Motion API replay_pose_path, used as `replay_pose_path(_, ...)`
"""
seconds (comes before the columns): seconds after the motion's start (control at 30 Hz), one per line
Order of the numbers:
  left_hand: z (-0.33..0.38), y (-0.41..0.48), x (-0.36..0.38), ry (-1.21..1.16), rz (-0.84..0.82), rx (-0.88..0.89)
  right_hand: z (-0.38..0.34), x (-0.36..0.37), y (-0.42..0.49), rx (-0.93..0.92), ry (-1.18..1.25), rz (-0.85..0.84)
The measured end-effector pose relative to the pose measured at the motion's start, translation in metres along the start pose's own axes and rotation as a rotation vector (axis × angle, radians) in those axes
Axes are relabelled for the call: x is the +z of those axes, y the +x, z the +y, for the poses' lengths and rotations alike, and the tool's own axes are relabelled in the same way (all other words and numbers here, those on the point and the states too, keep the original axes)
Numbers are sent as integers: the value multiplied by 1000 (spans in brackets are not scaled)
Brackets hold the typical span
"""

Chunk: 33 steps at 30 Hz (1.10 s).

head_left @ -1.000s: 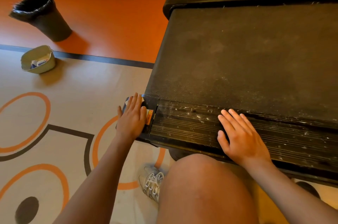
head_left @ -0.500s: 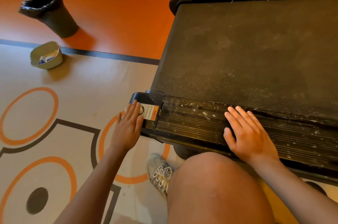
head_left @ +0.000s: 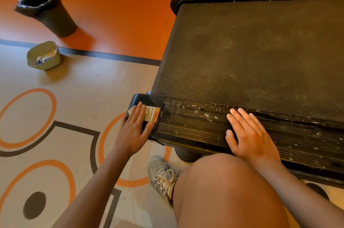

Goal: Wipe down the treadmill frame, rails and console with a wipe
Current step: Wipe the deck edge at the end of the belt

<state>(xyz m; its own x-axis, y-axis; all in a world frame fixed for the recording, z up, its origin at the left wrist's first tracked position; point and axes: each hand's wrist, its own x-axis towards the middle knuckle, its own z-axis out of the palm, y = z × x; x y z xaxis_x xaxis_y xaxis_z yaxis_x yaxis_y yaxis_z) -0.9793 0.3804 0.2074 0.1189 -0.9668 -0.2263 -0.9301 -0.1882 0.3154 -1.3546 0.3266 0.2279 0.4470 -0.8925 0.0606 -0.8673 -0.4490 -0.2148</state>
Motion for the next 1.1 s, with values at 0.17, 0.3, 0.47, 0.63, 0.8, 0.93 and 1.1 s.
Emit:
replay_pose_path(0.17,14,44,-12,8,-20,15,-2,-2,0,6,5,-1)
replay_pose_path(0.3,17,58,-17,42,-68,19,0,-1,1,14,15,-16)
replay_pose_path(0.47,13,11,-9,16,-37,48,0,-1,1,19,20,-32)
replay_pose_path(0.63,14,-9,0,33,-10,34,-1,-2,2,14,15,-29)
replay_pose_path(0.8,32,39,-9,11,-36,10,-2,-4,1,18,15,-22)
replay_pose_path(0.93,32,46,-12,60,-72,35,-1,-3,1,15,23,-26)
replay_pose_path(1.1,11,-17,0,26,-21,107,-1,-3,2,7,15,-28)
